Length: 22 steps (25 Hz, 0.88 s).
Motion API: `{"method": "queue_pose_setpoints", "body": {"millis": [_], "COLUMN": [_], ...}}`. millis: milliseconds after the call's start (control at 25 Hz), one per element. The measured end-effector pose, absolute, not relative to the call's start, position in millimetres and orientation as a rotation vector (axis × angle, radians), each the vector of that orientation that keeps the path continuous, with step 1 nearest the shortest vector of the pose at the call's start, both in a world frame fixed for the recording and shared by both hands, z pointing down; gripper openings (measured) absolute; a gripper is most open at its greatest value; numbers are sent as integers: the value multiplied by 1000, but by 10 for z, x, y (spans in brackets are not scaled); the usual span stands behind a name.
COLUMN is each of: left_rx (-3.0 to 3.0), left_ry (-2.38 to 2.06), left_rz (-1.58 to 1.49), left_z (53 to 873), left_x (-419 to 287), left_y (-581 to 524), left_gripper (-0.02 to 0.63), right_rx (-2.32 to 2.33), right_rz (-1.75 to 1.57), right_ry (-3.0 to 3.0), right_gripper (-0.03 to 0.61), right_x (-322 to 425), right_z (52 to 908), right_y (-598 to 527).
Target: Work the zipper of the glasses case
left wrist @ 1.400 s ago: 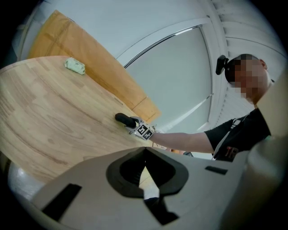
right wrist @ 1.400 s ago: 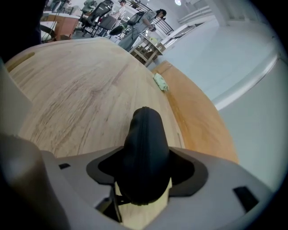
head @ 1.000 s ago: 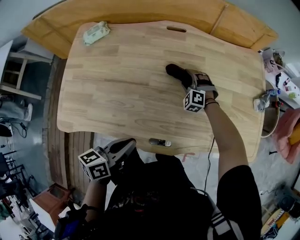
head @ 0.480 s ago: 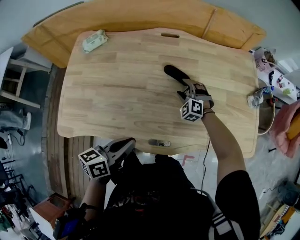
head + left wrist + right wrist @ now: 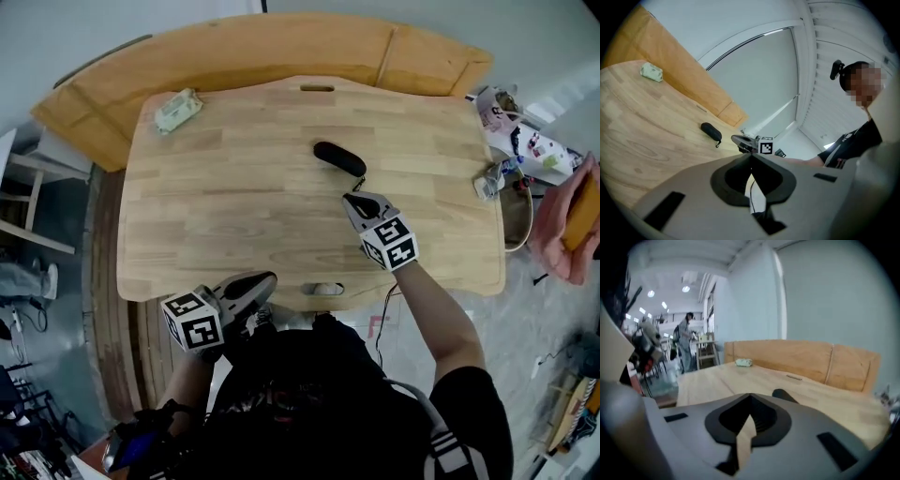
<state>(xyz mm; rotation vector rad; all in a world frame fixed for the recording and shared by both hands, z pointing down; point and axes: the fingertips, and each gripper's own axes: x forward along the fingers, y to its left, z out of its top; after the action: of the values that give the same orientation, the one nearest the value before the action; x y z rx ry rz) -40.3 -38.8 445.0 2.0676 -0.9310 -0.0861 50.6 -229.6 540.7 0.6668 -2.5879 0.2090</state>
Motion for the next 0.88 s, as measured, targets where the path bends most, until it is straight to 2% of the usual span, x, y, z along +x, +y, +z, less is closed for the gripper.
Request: {"method": "queue_pose_setpoints", "body": {"millis": [240,880], "left_rx": [2152,2227], "left_ry": [-854,-576], "left_rz": [-66,18], "left_z": [4367,4368], "left_x": [-407,-319], "left_y": [-468,-267], "left_gripper": [12,12], "right_rx": [683,808], "right_rz": [718,1150], "right_ry": [-2812,-2887], "right_gripper": [14,14], "right_x": [350,120], "right_z": [4748,4240], "right_y": [-1621,-271]}}
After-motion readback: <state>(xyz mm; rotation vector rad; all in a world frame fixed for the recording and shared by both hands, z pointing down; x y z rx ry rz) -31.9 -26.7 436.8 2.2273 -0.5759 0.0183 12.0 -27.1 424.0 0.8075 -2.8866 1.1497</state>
